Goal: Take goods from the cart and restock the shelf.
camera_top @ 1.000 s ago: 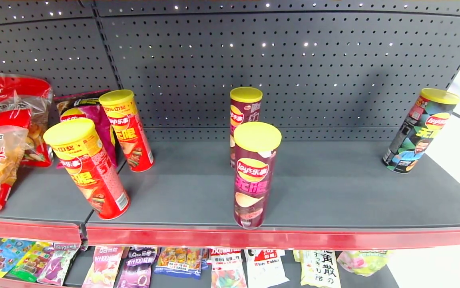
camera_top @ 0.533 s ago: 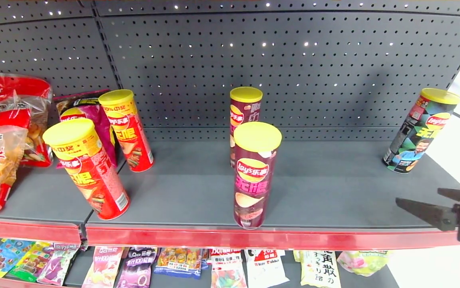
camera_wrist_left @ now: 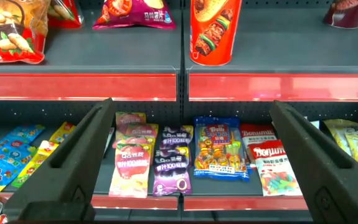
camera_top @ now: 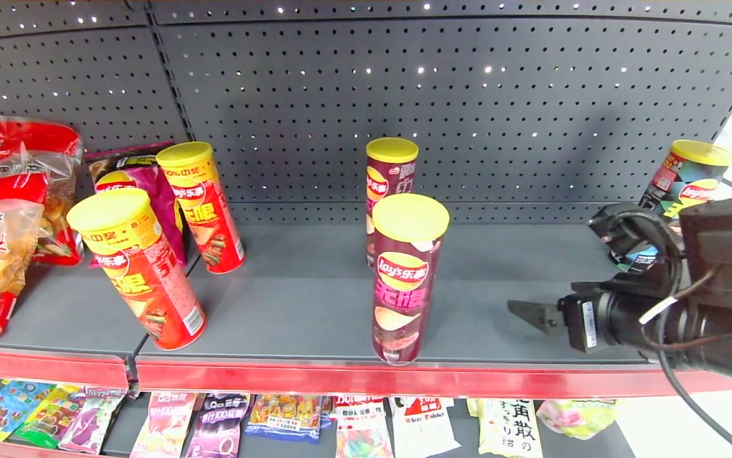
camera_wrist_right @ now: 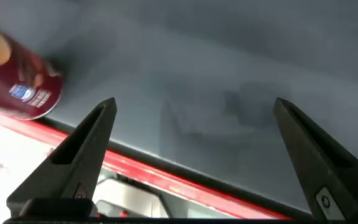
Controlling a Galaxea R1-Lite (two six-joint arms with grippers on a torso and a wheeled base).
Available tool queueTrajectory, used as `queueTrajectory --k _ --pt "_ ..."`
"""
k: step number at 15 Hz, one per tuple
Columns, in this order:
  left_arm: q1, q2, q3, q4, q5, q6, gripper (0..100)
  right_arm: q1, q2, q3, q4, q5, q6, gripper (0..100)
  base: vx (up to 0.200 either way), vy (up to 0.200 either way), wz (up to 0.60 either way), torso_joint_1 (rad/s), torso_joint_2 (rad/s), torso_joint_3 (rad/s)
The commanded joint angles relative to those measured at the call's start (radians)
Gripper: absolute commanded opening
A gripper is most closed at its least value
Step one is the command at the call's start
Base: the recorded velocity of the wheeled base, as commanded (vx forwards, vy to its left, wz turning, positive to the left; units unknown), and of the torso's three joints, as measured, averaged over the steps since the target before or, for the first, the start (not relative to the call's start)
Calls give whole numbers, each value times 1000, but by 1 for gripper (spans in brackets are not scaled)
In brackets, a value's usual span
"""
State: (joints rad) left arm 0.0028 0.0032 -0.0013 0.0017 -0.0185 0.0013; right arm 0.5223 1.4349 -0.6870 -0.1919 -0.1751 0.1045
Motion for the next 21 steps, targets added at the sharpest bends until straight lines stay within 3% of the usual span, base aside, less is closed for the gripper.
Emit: queueTrajectory --k 1,8,21 --pt "0 1 0 0 0 0 100 64 67 -8 -8 -12 0 100 0 0 0 0 0 0" --pt "0 1 0 0 0 0 100 159 159 -89 -9 -15 1 100 0 0 0 0 0 0" --pt "0 1 0 0 0 0 100 226 271 -155 -12 -20 -2 100 0 0 0 0 0 0"
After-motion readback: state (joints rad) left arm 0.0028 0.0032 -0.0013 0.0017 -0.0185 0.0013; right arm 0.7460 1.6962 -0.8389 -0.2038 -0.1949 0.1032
